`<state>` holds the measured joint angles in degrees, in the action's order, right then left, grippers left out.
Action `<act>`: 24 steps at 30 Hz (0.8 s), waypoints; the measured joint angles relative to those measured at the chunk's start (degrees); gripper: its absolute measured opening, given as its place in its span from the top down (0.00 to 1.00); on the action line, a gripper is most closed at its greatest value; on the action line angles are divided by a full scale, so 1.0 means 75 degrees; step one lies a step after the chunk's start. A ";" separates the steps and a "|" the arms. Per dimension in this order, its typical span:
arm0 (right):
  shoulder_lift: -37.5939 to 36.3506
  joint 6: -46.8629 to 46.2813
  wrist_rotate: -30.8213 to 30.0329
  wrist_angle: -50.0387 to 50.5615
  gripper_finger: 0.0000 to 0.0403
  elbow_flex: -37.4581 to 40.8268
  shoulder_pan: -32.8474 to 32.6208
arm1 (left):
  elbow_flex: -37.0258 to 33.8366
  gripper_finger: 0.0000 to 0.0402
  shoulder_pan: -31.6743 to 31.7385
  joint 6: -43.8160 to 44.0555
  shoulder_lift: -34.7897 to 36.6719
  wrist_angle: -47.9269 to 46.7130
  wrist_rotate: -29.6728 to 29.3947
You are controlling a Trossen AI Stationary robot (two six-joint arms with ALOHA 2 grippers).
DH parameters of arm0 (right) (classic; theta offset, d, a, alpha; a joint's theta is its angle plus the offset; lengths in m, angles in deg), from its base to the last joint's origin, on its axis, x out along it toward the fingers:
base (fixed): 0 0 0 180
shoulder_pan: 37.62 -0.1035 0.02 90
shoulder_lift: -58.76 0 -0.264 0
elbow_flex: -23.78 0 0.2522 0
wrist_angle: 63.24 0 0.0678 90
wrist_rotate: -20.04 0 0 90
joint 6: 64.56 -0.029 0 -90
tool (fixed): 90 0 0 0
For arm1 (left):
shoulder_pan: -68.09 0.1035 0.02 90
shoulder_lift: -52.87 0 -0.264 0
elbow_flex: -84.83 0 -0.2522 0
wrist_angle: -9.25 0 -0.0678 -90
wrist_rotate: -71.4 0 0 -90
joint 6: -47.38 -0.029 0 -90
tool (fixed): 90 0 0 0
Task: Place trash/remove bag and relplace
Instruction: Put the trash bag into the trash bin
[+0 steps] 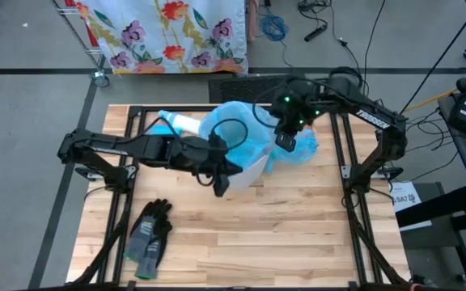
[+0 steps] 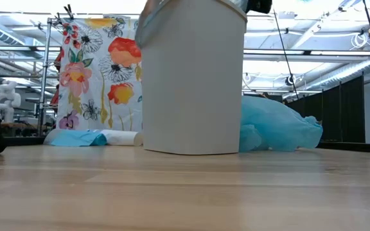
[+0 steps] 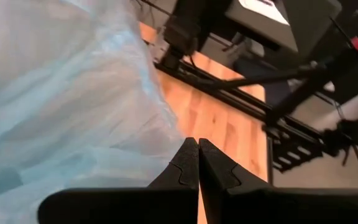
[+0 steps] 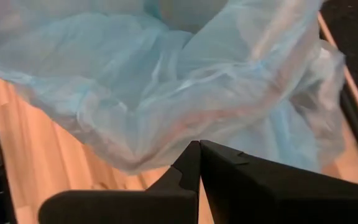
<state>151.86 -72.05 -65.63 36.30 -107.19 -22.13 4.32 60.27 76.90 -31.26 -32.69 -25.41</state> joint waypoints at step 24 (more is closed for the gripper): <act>-0.0134 -0.2449 -0.2177 -0.0278 1.00 0.1497 -0.1033 | 0.0000 1.00 -0.0960 -0.0040 0.0000 -0.0266 -0.0049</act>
<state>150.85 -90.42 -81.96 34.22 -95.97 -29.87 4.32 53.06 76.60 -31.26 -34.69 -25.78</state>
